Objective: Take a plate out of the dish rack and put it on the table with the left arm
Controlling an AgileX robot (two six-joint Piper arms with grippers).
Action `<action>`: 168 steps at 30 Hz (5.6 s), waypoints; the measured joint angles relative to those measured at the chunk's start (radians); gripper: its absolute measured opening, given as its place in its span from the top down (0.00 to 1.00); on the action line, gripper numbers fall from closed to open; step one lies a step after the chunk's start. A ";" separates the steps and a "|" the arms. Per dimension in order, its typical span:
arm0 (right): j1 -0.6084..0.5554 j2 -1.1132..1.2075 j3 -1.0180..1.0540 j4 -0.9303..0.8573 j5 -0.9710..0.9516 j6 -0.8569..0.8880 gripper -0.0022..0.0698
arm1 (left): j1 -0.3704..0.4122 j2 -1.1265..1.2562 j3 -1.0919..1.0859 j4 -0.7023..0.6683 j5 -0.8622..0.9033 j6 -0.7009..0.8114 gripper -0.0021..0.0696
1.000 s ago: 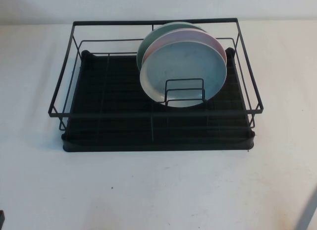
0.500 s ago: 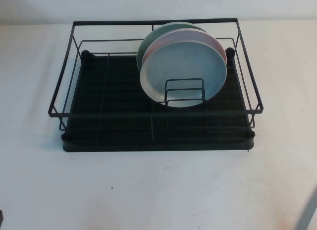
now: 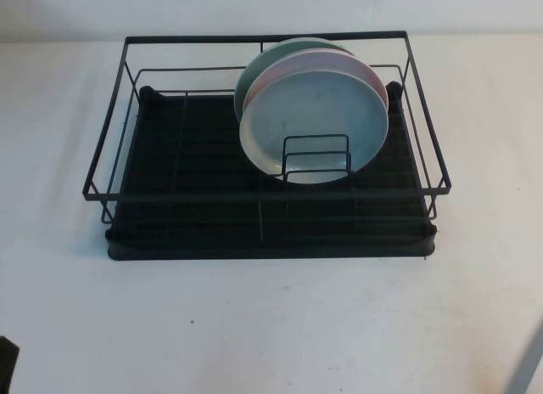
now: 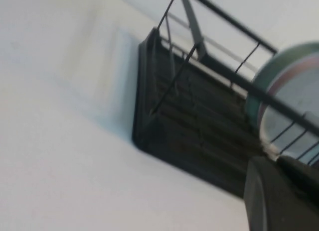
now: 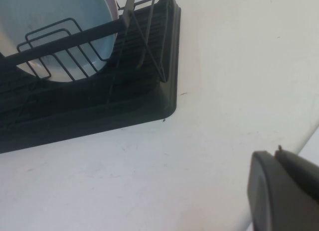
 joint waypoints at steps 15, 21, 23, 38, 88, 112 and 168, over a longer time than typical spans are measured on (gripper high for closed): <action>0.000 0.000 0.000 0.000 0.000 0.000 1.00 | 0.000 0.000 0.000 -0.213 -0.149 -0.158 0.97; 0.000 0.000 0.000 0.000 0.000 0.000 1.00 | 0.000 0.000 -0.130 -0.245 0.088 -0.041 0.98; 0.000 0.000 0.000 0.000 0.000 0.000 1.00 | 0.000 0.023 -0.266 -0.220 0.224 0.060 0.98; 0.000 0.000 0.000 0.000 0.000 0.000 1.00 | 0.000 0.834 -1.066 -0.135 0.896 0.914 0.98; 0.000 0.000 0.000 0.000 0.000 0.000 1.00 | -0.375 1.835 -1.517 -0.309 0.202 1.604 0.26; 0.000 0.000 0.000 0.000 0.000 0.000 1.00 | -0.376 1.923 -1.519 -0.829 0.089 2.096 0.27; 0.000 0.000 0.000 0.000 0.000 0.000 1.00 | -0.351 1.391 -0.910 -0.430 0.625 0.782 0.90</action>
